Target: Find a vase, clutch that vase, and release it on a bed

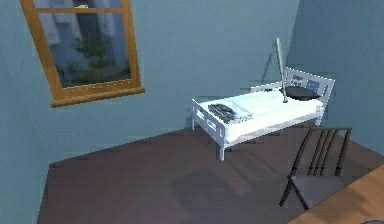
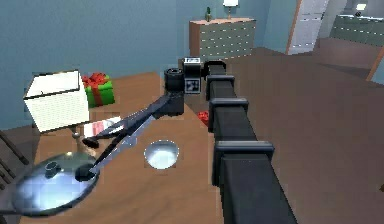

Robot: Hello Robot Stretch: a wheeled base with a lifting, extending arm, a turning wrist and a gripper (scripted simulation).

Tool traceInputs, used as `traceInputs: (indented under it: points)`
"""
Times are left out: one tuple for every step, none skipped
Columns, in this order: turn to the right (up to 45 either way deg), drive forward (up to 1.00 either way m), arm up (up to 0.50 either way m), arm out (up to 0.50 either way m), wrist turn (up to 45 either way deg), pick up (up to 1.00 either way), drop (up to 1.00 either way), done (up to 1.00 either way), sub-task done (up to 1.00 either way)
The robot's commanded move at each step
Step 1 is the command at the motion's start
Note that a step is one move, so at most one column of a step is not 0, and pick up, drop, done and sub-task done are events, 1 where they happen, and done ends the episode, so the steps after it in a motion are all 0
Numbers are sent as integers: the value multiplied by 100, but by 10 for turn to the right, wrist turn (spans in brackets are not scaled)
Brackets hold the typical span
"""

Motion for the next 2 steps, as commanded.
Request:
traceInputs:
  points:
    - [0, 0, 0, 0, -210, 0, 0, 0, 0]
    - [0, 0, 0, -28, 0, 0, 0, 0, 0]
